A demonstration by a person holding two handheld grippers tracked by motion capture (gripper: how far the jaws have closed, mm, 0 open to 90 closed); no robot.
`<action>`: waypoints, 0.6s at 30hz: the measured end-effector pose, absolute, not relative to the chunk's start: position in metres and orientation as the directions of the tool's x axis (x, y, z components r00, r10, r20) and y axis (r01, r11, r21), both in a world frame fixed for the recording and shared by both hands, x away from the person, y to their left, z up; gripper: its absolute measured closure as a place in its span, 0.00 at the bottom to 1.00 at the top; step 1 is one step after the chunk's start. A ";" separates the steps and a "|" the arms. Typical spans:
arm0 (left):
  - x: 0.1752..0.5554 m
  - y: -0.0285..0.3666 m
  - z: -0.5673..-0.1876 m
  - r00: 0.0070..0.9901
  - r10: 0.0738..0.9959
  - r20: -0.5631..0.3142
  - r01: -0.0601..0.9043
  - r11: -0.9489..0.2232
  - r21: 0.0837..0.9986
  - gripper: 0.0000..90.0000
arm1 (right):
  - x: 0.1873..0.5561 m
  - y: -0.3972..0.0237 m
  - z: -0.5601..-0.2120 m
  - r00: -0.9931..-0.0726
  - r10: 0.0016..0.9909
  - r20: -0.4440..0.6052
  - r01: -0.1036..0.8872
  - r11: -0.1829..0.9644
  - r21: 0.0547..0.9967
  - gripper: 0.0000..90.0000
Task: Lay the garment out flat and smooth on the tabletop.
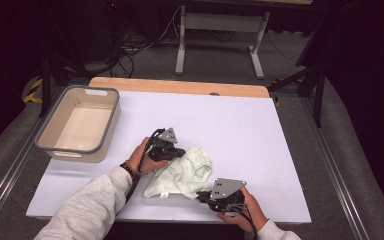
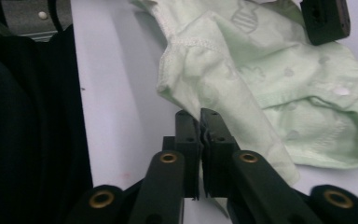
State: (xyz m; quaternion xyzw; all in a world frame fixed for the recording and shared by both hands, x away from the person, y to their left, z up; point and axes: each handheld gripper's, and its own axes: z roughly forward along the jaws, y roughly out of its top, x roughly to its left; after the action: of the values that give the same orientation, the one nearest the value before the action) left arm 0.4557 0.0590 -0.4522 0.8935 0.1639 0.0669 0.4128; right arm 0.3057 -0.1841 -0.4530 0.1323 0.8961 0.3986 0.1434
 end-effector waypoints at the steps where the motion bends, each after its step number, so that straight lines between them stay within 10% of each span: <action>1: 0.454 0.062 -0.447 0.935 0.354 0.004 0.225 -0.604 0.765 0.99 | 0.306 -0.185 -0.452 -0.921 0.355 -0.158 0.119 0.645 0.755 0.98; 18: 0.417 0.113 -0.409 0.864 0.493 0.102 0.199 -0.521 0.830 0.99 | 0.324 -0.207 -0.407 -0.837 0.451 -0.312 0.044 0.622 0.782 0.99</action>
State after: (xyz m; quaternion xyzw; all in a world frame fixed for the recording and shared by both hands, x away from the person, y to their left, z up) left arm 0.4167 0.1127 -0.4095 0.8564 0.2021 0.1649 0.4456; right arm 0.3236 -0.2065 -0.4066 0.1428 0.8658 0.4106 0.2477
